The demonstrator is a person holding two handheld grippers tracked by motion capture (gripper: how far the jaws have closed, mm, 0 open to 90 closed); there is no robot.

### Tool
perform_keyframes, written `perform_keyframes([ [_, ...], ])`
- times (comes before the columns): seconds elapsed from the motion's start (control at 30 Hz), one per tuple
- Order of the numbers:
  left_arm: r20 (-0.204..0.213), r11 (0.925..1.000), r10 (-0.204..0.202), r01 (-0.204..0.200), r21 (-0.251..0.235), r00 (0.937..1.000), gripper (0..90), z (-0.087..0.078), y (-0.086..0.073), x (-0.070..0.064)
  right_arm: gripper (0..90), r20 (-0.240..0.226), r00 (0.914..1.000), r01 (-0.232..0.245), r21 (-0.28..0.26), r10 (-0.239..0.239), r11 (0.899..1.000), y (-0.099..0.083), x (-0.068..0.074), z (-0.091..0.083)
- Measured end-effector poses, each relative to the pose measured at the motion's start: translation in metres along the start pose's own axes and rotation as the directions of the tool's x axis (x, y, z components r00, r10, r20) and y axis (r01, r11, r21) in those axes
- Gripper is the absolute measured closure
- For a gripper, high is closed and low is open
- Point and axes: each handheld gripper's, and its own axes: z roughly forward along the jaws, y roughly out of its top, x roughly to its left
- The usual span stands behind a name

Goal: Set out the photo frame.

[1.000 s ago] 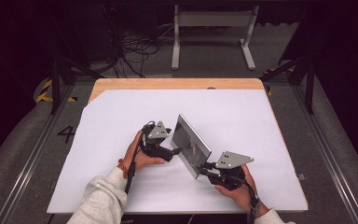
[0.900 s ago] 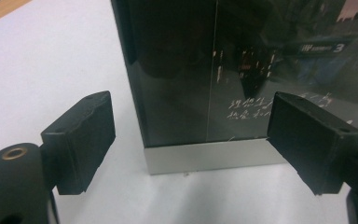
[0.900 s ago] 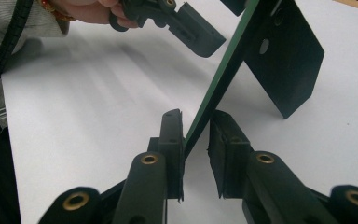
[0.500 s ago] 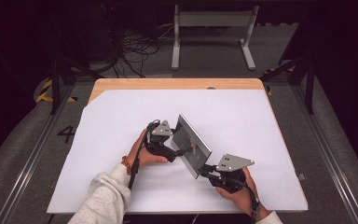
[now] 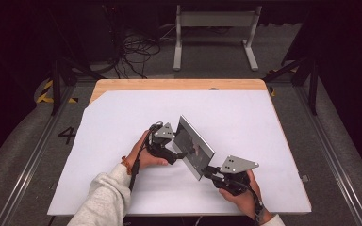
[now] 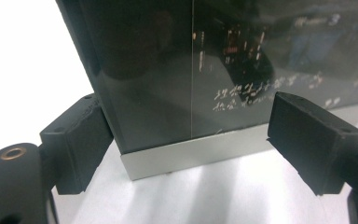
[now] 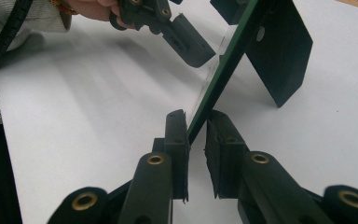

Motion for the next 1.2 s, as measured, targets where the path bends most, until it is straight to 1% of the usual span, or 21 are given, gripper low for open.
perform_keyframes([
  [0.1, 0.01, 1.0, -0.005, 0.005, -0.001, 0.9999, 17.7, -0.002, -0.001, 0.001, 80.2, 0.012, 0.9999, -0.005, 0.003, 0.005, 1.0, 0.0, -0.001, -0.001],
  [0.3, 0.013, 1.0, 0.006, -0.006, 0.003, 0.9999, 19.3, -0.007, -0.005, 0.0, 80.4, 0.026, 0.9993, -0.026, 0.001, 0.026, 1.0, -0.001, -0.007, -0.002],
  [0.33, 0.01, 0.9999, 0.013, -0.013, 0.008, 0.9999, 19.3, -0.008, -0.006, -0.002, 80.4, 0.032, 0.9991, -0.029, 0.002, 0.029, 1.0, -0.001, -0.007, -0.002],
  [0.47, 0.02, 0.9995, 0.027, -0.027, 0.018, 0.9994, 19.3, -0.012, -0.008, -0.005, 80.3, 0.045, 0.9984, -0.035, 0.0, 0.035, 0.999, -0.002, -0.009, -0.002],
  [0.5, 0.022, 0.9989, 0.036, -0.037, 0.03, 0.9991, 19.2, -0.014, -0.009, -0.008, 80.2, 0.045, 0.9979, -0.046, -0.003, 0.046, 0.999, -0.003, -0.012, -0.002],
  [0.6, 0.051, 0.9986, 0.039, -0.041, 0.034, 0.9979, 19.2, -0.018, -0.011, -0.009, 79.6, 0.048, 0.9973, -0.055, -0.006, 0.056, 0.998, -0.003, -0.014, -0.003],
  [0.63, 0.051, 0.9986, 0.039, -0.041, 0.034, 0.9979, 19.4, -0.018, -0.011, -0.009, 79.6, 0.048, 0.9973, -0.055, -0.006, 0.056, 0.998, -0.003, -0.014, -0.003],
  [0.67, 0.062, 0.9986, 0.04, -0.042, 0.033, 0.9973, 19.4, -0.019, -0.012, -0.01, 79.3, 0.05, 0.997, -0.059, -0.007, 0.059, 0.998, -0.003, -0.015, -0.003],
  [0.7, 0.059, 0.998, 0.051, -0.053, 0.035, 0.9969, 19.9, -0.02, -0.013, -0.011, 79.3, 0.051, 0.9966, -0.064, -0.01, 0.064, 0.998, -0.004, -0.016, -0.003],
  [0.83, 0.04, 0.9957, 0.073, -0.076, 0.054, 0.9965, 20.9, -0.023, -0.014, -0.017, 78.5, 0.06, 0.996, -0.066, -0.013, 0.067, 0.998, -0.004, -0.017, -0.003],
  [1.03, 0.029, 0.9965, 0.068, -0.069, 0.047, 0.9973, 22.3, -0.026, -0.018, -0.024, 77.3, 0.076, 0.9947, -0.068, -0.012, 0.069, 0.998, -0.005, -0.019, -0.004],
  [1.2, 0.025, 0.9954, 0.079, -0.08, 0.053, 0.9965, 24.5, -0.032, -0.022, -0.031, 76.0, 0.096, 0.9931, -0.067, -0.021, 0.068, 0.998, -0.004, -0.019, -0.005],
])
